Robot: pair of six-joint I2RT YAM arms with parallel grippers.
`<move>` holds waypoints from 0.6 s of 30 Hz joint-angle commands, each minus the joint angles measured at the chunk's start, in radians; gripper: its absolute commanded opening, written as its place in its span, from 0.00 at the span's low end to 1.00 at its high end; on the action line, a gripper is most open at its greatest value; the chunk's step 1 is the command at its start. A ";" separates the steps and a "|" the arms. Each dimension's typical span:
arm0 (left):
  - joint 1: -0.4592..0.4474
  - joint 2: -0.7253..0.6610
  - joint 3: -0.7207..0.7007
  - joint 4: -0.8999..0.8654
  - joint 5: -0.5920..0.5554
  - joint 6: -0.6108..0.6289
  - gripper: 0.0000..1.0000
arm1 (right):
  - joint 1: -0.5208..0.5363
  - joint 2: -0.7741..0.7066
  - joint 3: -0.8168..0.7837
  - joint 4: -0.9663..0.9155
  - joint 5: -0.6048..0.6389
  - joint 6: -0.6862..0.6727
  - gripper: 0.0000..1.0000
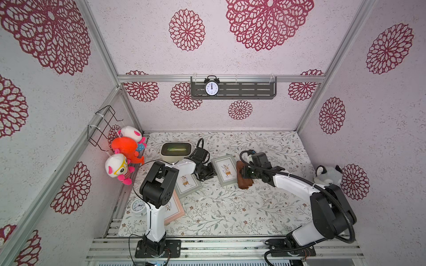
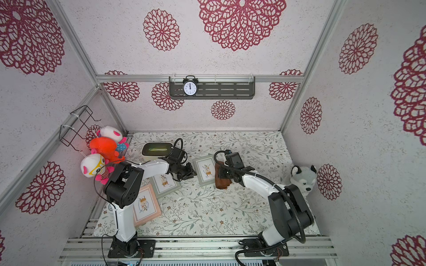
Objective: Wipe the picture frame with a cloth
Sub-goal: Wipe the dirt from the picture frame.
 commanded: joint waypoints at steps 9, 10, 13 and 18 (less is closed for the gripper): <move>-0.013 -0.018 0.002 0.075 0.020 -0.024 0.28 | 0.107 0.155 0.100 0.013 0.030 0.049 0.00; -0.013 -0.010 0.008 0.075 0.024 -0.023 0.28 | 0.114 0.160 0.107 0.007 0.034 0.047 0.00; -0.022 0.017 0.034 0.050 0.020 -0.016 0.27 | 0.135 0.174 0.127 -0.015 0.054 0.043 0.00; -0.026 0.053 0.051 -0.042 -0.055 -0.018 0.22 | 0.171 0.224 0.143 -0.026 0.061 0.059 0.00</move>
